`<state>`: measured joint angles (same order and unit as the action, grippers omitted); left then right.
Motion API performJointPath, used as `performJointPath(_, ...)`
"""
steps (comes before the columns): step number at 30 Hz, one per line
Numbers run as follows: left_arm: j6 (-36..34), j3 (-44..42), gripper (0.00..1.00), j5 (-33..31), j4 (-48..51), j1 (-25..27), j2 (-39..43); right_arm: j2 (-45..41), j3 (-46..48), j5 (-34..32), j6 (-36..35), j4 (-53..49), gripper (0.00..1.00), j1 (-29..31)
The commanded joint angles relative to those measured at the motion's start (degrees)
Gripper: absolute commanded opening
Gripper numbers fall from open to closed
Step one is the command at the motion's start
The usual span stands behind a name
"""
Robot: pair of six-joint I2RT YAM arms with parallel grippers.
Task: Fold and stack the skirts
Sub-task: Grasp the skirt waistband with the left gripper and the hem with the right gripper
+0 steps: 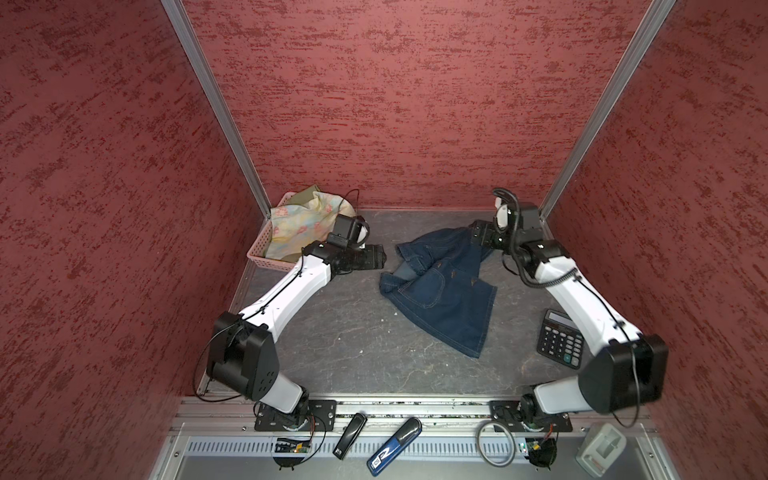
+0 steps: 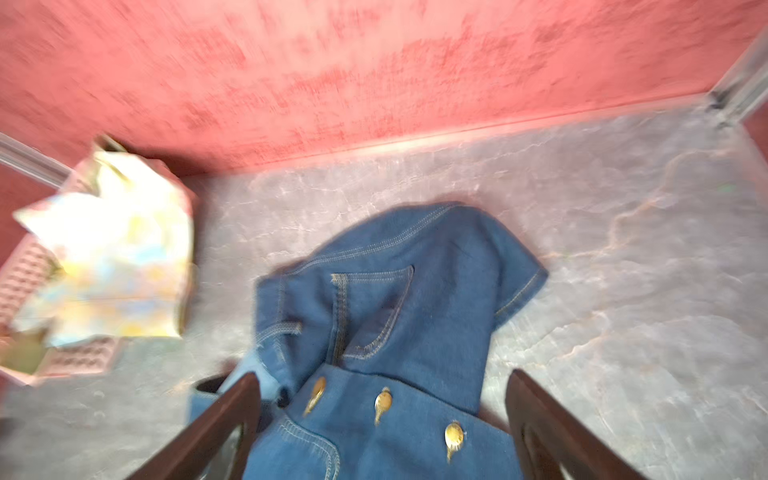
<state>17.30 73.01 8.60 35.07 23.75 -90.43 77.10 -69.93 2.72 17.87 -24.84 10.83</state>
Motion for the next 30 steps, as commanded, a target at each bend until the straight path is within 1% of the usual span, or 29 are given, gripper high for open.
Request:
performJointPath(1, -0.25, -0.45, 0.80, -0.86, -1.16, 1.48, -3.50, -2.46, 9.05, -0.44, 5.86, -2.05, 0.91, 0.23)
performJointPath(5, -1.36, 1.24, 0.74, -0.77, -3.14, 2.26, -9.18, -6.63, 17.50, 2.10, 7.62, -2.84, 0.89, 0.41)
performJointPath(6, -2.32, 1.68, 0.71, -1.23, -3.74, 2.35, -10.75, -7.12, 19.11, 2.83, 7.77, -2.72, 0.89, 0.34)
performJointPath(8, -3.11, 3.16, 0.70, -1.85, -3.84, 2.27, -13.82, -8.26, 22.16, 3.93, 8.30, -2.07, 0.89, 0.41)
performJointPath(11, -3.68, 4.96, 0.69, -2.50, -4.46, 2.53, -17.39, -8.90, 24.86, 4.62, 8.41, -2.13, 0.89, 0.42)
performJointPath(15, -3.50, 5.48, 0.63, -1.93, -5.72, 2.61, -20.23, -8.60, 26.67, 6.37, 8.50, -2.76, 0.89, 0.41)
performJointPath(16, -3.54, 5.46, 0.55, -1.76, -6.09, 2.59, -20.76, -8.11, 27.01, 6.80, 8.55, -2.83, 0.89, 0.39)
performJointPath(18, -3.75, 5.32, 0.33, -1.36, -7.10, 2.60, -21.91, -6.85, 27.99, 6.48, 8.84, -3.27, 0.89, 0.44)
performJointPath(20, -3.92, 5.69, 0.07, -1.01, -7.56, 2.61, -22.96, -6.02, 29.15, 6.58, 8.93, -3.37, 0.89, 0.41)
performJointPath(21, -3.94, 6.07, 0.00, -1.04, -7.59, 2.54, -23.27, -5.72, 29.83, 6.68, 9.02, -3.45, 0.88, 0.48)
performJointPath(25, -3.44, 5.68, 0.00, -1.39, -9.01, 2.45, -21.61, -6.72, 32.57, 7.54, 9.77, -3.89, 0.85, 0.51)
performJointPath(30, -0.52, 3.46, 0.00, -0.66, -12.36, 1.41, -15.68, -8.98, 35.49, 10.18, 13.06, -4.25, 0.80, 1.71)
